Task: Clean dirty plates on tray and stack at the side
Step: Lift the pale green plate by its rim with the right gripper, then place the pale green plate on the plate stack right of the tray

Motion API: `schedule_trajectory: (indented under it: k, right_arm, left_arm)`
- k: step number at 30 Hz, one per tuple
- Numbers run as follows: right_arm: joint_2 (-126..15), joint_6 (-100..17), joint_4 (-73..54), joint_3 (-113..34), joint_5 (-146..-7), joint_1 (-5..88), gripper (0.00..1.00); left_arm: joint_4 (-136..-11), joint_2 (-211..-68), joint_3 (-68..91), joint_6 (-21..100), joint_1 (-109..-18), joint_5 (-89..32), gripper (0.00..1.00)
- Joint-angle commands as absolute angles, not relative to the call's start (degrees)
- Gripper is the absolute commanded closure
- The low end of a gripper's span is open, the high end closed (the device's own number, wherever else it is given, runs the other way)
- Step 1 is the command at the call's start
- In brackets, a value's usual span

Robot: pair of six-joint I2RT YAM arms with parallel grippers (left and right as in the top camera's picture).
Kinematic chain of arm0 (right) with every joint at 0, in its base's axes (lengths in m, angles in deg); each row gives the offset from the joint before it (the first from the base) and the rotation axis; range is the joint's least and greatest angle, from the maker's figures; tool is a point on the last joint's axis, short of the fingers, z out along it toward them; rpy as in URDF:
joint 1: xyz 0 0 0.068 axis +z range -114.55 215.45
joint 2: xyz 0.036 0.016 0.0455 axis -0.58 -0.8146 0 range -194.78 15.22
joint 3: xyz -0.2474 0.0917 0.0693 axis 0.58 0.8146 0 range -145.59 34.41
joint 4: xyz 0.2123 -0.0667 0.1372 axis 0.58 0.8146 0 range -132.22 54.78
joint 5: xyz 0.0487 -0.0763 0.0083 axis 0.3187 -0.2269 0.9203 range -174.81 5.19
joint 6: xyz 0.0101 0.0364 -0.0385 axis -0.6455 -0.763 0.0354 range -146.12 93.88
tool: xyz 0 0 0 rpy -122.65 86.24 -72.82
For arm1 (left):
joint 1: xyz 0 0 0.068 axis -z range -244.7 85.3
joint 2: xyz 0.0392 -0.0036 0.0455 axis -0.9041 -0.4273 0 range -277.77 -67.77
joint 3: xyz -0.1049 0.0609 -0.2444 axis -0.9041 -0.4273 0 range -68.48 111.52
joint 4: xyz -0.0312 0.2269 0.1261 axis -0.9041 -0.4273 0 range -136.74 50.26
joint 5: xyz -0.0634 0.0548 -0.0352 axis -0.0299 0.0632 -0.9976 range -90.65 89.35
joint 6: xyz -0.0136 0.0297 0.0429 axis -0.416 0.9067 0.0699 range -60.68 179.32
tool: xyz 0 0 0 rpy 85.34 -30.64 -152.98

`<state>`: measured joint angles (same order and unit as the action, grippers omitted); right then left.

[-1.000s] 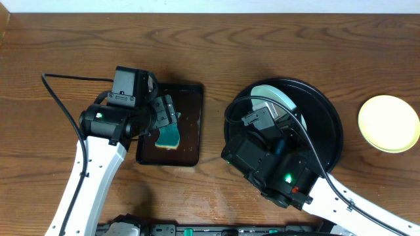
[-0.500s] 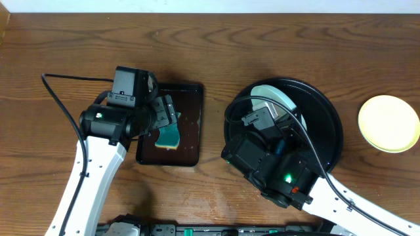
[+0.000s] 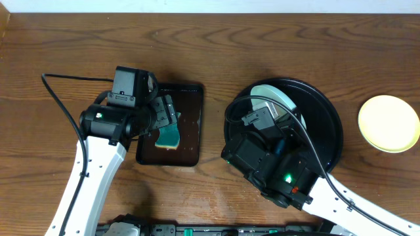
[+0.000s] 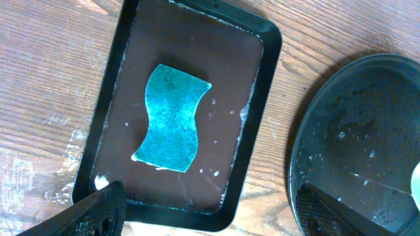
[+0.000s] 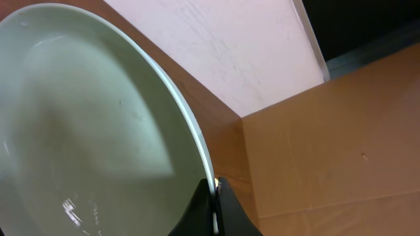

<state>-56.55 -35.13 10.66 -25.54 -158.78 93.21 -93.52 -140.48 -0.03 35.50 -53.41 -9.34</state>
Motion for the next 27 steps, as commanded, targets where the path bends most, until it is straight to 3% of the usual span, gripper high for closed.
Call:
schedule_trajectory:
  k: [1,5,7,13,18,22,27]
  right_arm:
    - [-56.02,-42.46,10.51,-26.00,-160.07,92.49,0.99]
    - [-56.05,-52.42,9.90,-25.12,-151.94,83.92,0.99]
    - [-56.02,-52.40,8.70,-24.68,-139.92,72.95,0.99]
    - [-56.00,-40.97,4.09,-24.84,-101.71,46.48,0.99]
    - [-56.85,-40.97,0.76,-24.84,-81.17,22.50,0.99]
    - [-59.89,-46.83,-3.46,-24.84,-75.27,4.53,0.99]
    - [-66.12,-52.31,-7.11,-24.84,-75.33,-9.13,0.99]
  left_arm:
    - [-93.63,-140.74,0.65,35.26,-53.70,-9.21,0.17]
    - [-93.63,-140.74,0.65,35.26,-53.70,-9.21,0.17]
    - [-93.63,-140.74,0.65,35.24,-53.70,-9.21,0.17]
    - [-93.63,-140.74,0.65,35.26,-53.70,-9.21,0.17]
    - [-93.63,-140.74,0.65,35.26,-53.70,-9.21,0.17]
    - [-93.63,-140.74,0.65,35.26,-53.70,-9.21,0.17]
    - [-93.63,-140.74,0.65,35.26,-53.70,-9.21,0.17]
